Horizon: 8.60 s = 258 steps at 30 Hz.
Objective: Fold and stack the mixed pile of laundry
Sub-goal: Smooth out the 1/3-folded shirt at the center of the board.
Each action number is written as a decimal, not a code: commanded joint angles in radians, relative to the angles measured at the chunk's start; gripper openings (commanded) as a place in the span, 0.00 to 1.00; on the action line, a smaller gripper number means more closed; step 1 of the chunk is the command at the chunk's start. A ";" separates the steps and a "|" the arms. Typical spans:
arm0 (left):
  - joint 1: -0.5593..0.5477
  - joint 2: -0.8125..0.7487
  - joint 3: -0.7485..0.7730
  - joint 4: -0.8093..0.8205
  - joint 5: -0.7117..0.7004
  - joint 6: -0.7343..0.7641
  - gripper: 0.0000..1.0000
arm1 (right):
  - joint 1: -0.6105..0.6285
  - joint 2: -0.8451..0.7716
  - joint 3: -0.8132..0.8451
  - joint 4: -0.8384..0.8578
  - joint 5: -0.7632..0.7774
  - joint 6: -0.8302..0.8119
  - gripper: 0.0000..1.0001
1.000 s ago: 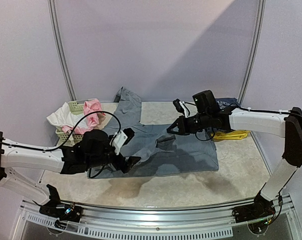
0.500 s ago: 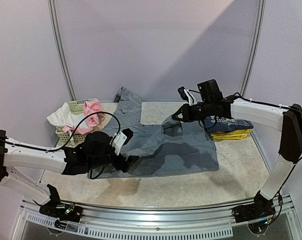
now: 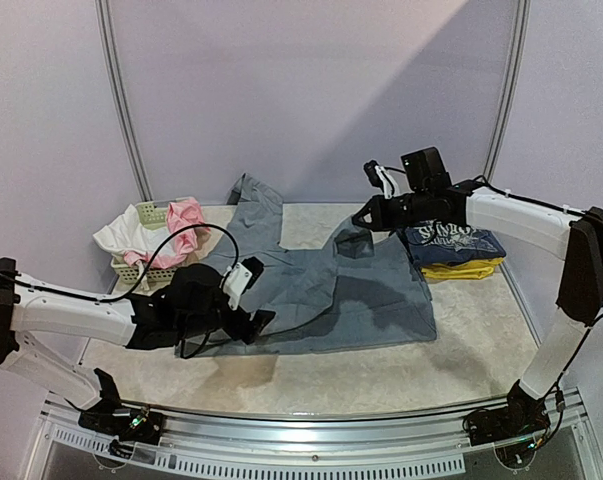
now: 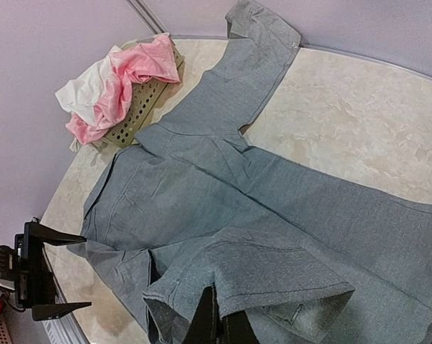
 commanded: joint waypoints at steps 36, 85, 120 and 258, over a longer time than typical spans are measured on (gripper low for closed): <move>0.053 -0.102 -0.130 -0.093 0.114 -0.158 0.87 | -0.006 -0.065 0.025 -0.158 0.127 0.095 0.00; 0.022 0.521 0.439 0.016 0.638 0.351 0.74 | -0.006 -0.103 0.037 -0.356 0.242 0.133 0.00; 0.026 0.437 0.409 -0.092 0.597 0.396 0.00 | -0.006 -0.093 0.017 -0.400 0.265 0.129 0.00; 0.401 0.130 0.238 -0.267 0.344 -0.127 0.95 | 0.093 0.168 0.432 -0.286 -0.139 0.191 0.00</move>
